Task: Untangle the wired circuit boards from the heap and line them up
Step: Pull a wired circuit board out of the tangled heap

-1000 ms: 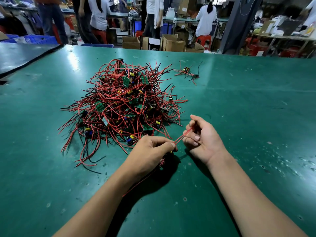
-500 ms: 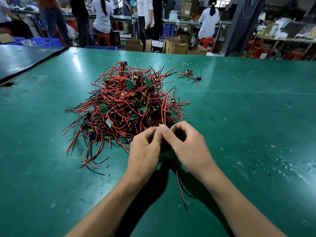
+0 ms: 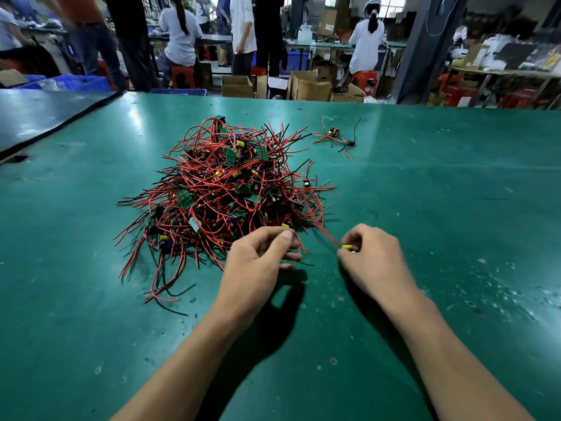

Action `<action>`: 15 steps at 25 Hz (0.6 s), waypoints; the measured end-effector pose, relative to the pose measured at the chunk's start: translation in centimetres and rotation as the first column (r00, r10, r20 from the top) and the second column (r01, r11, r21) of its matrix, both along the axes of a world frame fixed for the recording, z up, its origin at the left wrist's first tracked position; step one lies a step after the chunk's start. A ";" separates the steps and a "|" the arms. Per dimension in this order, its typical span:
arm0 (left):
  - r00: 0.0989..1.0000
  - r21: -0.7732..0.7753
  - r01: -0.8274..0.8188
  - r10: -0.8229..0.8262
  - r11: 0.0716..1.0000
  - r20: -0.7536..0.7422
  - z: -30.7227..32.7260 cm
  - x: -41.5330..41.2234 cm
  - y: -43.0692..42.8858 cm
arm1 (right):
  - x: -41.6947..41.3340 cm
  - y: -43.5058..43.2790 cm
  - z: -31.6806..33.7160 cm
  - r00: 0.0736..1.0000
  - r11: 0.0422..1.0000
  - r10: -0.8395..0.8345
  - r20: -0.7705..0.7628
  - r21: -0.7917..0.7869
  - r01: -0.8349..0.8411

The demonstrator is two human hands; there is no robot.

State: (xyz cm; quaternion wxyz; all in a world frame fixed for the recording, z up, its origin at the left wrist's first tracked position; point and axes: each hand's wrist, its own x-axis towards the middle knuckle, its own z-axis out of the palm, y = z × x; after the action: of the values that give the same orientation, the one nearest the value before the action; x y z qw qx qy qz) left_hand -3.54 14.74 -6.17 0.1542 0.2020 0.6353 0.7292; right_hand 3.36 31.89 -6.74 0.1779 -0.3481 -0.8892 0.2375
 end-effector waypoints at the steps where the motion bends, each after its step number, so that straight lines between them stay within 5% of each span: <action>1: 0.999 0.019 -0.035 0.035 0.999 -0.002 0.0 -0.3 -0.2 | 0.5 1.0 0.2 0.994 0.996 -0.083 0.068 0.026 0.082; 4: 0.991 0.045 -0.135 0.135 0.990 -0.005 0.1 -1.1 -0.7 | 1.8 2.7 1.0 0.949 0.967 -0.236 0.210 0.142 0.210; 6: 0.988 0.019 -0.150 0.150 0.989 -0.022 -0.2 -1.2 -0.8 | 1.9 2.3 1.5 0.958 0.956 -0.233 0.170 0.222 0.193; 9: 0.984 -0.092 -0.157 0.147 0.983 -0.104 -1.1 -1.5 -0.6 | 1.1 -0.7 1.7 0.998 0.984 0.044 0.045 0.170 -0.051; 11: 0.974 -0.176 -0.163 0.130 0.971 -0.186 -1.7 -1.7 -0.5 | 0.5 -2.9 0.8 0.975 0.968 0.152 0.163 0.174 -0.180; 15: 0.974 -0.208 -0.146 0.104 0.967 -0.201 -1.8 -1.7 -0.4 | 0.7 -2.2 0.6 0.967 0.966 -0.030 0.253 0.255 -0.037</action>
State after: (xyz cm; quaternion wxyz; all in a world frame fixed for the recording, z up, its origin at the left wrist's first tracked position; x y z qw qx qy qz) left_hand -5.28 14.33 -8.00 0.0685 0.2108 0.7359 0.6398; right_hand 4.03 29.72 -6.18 0.1055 -0.3479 -0.9287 0.0734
